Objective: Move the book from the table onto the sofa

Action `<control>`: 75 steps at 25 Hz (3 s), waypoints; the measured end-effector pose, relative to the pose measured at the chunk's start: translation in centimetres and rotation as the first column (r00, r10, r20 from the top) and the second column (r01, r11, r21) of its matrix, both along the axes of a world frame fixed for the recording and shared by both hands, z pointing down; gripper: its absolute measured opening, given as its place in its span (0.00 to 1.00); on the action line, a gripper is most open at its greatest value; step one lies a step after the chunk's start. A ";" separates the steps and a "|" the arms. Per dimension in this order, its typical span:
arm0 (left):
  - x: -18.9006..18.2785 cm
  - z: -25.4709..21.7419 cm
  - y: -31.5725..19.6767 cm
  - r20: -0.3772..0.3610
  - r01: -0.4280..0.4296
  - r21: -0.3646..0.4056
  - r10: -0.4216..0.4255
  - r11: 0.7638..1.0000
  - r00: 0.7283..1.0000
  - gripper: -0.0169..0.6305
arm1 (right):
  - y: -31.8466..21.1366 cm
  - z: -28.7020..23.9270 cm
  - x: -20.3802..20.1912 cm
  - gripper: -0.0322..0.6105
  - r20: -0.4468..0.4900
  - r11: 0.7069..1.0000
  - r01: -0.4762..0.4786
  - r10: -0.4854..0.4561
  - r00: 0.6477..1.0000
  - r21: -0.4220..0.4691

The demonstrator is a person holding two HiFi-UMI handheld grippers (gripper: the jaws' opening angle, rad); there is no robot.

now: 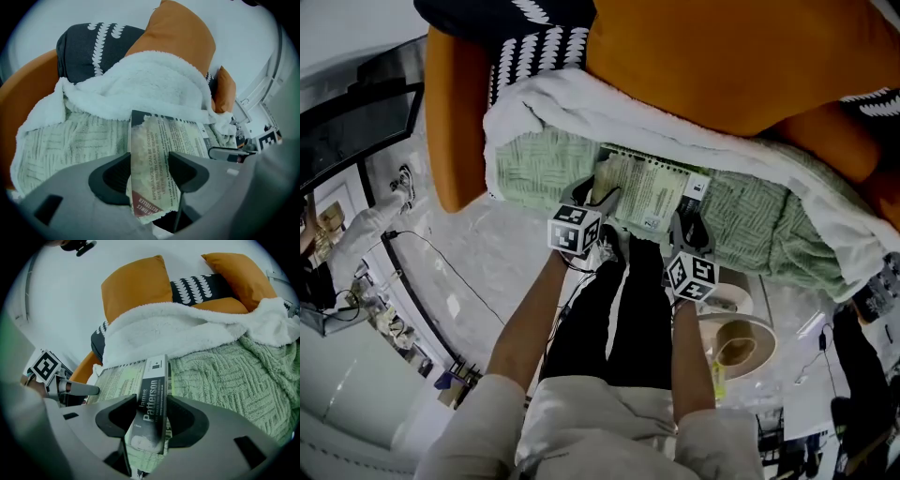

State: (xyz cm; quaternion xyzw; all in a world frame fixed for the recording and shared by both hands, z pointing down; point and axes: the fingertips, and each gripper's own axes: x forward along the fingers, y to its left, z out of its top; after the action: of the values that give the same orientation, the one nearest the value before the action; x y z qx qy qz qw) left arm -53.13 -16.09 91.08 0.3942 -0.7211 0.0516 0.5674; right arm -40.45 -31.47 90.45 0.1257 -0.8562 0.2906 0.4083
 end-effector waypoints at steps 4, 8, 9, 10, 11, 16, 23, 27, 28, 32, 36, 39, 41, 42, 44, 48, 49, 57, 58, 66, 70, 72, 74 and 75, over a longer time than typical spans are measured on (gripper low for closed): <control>0.1 -0.1 0.1 0.012 0.008 0.008 -0.008 1.000 1.000 0.43 | 0.1 -0.1 -0.1 0.36 -0.007 1.000 0.018 -0.018 1.000 0.002; 0.0 0.2 0.1 0.019 0.015 0.041 -0.016 0.999 1.000 0.43 | 0.1 0.0 -0.1 0.36 -0.004 1.000 0.025 -0.025 1.000 0.013; 0.0 0.2 0.2 0.017 0.021 0.048 -0.022 0.999 1.000 0.43 | 0.2 0.1 -0.1 0.36 0.003 0.999 0.028 -0.028 1.000 0.016; 0.0 0.2 0.2 0.015 0.029 0.052 -0.030 0.998 0.999 0.43 | 0.2 0.2 -0.1 0.36 0.014 0.999 0.035 -0.035 0.999 0.020; 0.1 0.3 0.3 0.014 0.036 0.053 -0.037 0.998 0.999 0.43 | 0.3 0.2 -0.1 0.36 0.027 0.999 0.047 -0.047 0.999 0.027; 0.5 0.3 0.3 0.024 0.046 0.055 -0.048 0.997 0.999 0.43 | 0.2 0.4 0.0 0.36 0.072 0.992 0.116 -0.119 0.990 0.042; -0.3 -0.2 0.2 0.045 0.036 0.137 -0.043 0.990 0.998 0.43 | -1.1 -1.2 -0.4 0.32 0.142 0.994 0.087 -0.096 0.985 0.067; -1.1 -1.9 0.7 0.107 -0.027 0.160 0.010 0.987 0.994 0.42 | -1.7 -3.0 0.1 0.30 0.149 0.986 0.074 -0.097 0.984 0.151; -1.0 -2.5 0.9 0.115 -0.033 0.167 0.014 0.985 0.993 0.42 | -1.5 -3.4 0.5 0.30 0.144 0.983 0.072 -0.097 0.985 0.170; 0.0 -4.7 1.7 0.173 -0.106 0.198 0.072 0.974 0.982 0.42 | -0.1 -5.4 2.0 0.30 0.147 0.971 0.031 -0.068 0.987 0.235; 2.6 -8.2 3.9 0.246 -0.208 0.224 0.152 0.952 0.957 0.42 | 3.7 -8.3 3.5 0.30 0.159 0.962 -0.007 -0.038 0.987 0.271; 4.9 -12.2 6.5 0.327 -0.265 0.225 0.183 0.938 0.927 0.42 | 6.9 -11.9 4.7 0.30 0.176 0.954 -0.029 -0.025 0.984 0.298; 6.2 -16.0 8.4 0.373 -0.287 0.245 0.183 0.926 0.909 0.42 | 8.9 -14.9 5.8 0.30 0.193 0.947 -0.064 0.002 0.981 0.316; 6.9 -18.0 9.6 0.388 -0.289 0.255 0.176 0.923 0.905 0.42 | 10.3 -16.5 6.6 0.30 0.199 0.945 -0.087 0.024 0.980 0.315; 8.5 -22.0 12.3 0.408 -0.282 0.273 0.155 0.920 0.900 0.42 | 13.5 -19.6 8.2 0.28 0.204 0.944 -0.126 0.064 0.977 0.305; 11.0 -27.6 16.2 0.415 -0.224 0.290 0.088 0.930 0.906 0.42 | 19.8 -25.5 10.0 0.28 0.217 0.935 -0.148 0.080 0.973 0.322; 11.2 -28.6 16.9 0.419 -0.200 0.287 0.065 0.937 0.906 0.39 | 21.0 -26.9 10.3 0.28 0.222 0.932 -0.148 0.075 0.972 0.332; 12.1 -37.1 17.9 0.430 -0.126 0.439 -0.085 0.889 0.899 0.28 | 24.8 -33.1 11.4 0.28 0.235 0.903 -0.105 0.004 0.972 0.418; 12.6 -37.6 18.2 0.423 -0.118 0.446 -0.092 0.887 0.902 0.28 | 25.1 -33.6 11.5 0.28 0.243 0.900 -0.115 0.010 0.970 0.420; 13.9 -38.2 19.2 0.455 -0.211 0.409 0.001 0.888 0.890 0.28 | 26.5 -36.3 10.5 0.28 0.270 0.869 -0.095 -0.045 0.962 0.485; 15.0 -37.1 19.7 0.467 -0.266 0.362 0.073 0.893 0.881 0.28 | 27.4 -36.2 11.1 0.27 0.246 0.855 -0.063 -0.077 0.966 0.515; 15.4 -36.5 20.0 0.472 -0.280 0.337 0.096 0.899 0.876 0.25 | 27.6 -35.9 11.4 0.25 0.237 0.856 -0.059 -0.074 0.969 0.513; 15.5 -35.9 20.4 0.467 -0.276 0.321 0.102 0.906 0.878 0.21 | 27.8 -35.5 11.7 0.24 0.230 0.862 -0.059 -0.068 0.971 0.504; 15.4 -35.7 20.7 0.466 -0.274 0.314 0.104 0.909 0.879 0.19 | 27.8 -35.4 11.7 0.23 0.230 0.863 -0.060 -0.065 0.971 0.501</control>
State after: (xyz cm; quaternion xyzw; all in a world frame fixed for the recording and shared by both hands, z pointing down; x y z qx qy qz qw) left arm -37.69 4.58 55.43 0.5418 -0.7839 0.0583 0.2975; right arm -28.73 -3.64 55.04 0.1911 -0.9452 0.0690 0.2555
